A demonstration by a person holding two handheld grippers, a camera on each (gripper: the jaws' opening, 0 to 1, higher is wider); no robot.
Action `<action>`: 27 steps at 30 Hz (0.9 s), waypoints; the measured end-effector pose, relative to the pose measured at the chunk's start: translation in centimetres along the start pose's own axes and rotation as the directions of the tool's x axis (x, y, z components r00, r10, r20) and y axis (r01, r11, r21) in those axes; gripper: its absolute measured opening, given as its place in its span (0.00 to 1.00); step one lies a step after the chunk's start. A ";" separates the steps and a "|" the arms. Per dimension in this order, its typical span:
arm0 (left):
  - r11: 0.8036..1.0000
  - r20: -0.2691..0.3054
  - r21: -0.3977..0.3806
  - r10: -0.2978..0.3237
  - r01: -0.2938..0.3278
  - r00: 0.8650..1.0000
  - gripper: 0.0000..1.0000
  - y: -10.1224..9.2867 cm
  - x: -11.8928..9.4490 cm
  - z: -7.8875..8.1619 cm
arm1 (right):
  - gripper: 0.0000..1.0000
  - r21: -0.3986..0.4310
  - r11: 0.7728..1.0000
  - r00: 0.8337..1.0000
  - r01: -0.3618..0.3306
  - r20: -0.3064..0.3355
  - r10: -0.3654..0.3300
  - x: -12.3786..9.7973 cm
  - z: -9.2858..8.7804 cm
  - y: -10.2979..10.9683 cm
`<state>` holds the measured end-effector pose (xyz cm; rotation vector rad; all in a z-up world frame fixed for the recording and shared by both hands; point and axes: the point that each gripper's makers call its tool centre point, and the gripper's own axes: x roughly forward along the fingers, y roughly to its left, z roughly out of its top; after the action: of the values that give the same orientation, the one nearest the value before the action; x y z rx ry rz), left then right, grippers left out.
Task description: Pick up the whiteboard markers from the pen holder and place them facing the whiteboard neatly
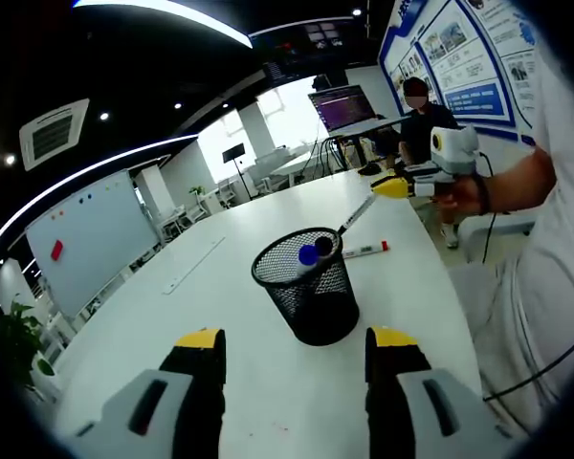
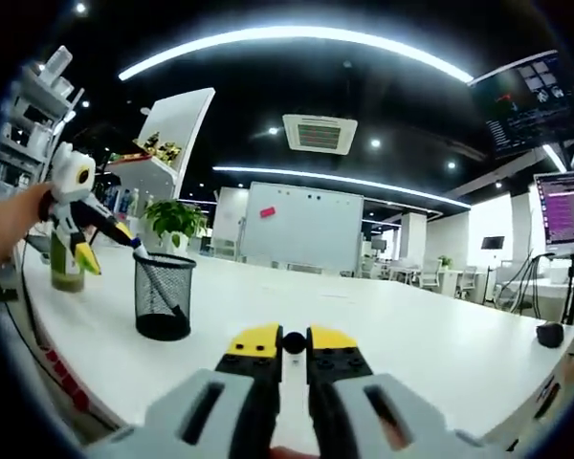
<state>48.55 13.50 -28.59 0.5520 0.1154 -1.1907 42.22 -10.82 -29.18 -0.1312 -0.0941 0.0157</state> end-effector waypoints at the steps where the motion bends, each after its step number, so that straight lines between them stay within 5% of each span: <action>1: 1.000 0.000 0.000 0.000 0.000 1.000 0.60 0.0 0.0 0.0 | 0.10 0.001 1.000 1.000 0.003 -0.007 -0.003 0.0 -0.3 0.1; 27: 1.000 -0.002 0.003 0.002 -0.002 1.000 0.60 0.2 0.1 -0.2 | 0.10 0.004 1.000 0.985 0.023 -0.173 -0.022 -0.5 -5.1 1.4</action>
<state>48.78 13.51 -28.72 0.5563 0.1152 -1.1889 42.24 -10.10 -34.40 -0.1246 0.0782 -0.0183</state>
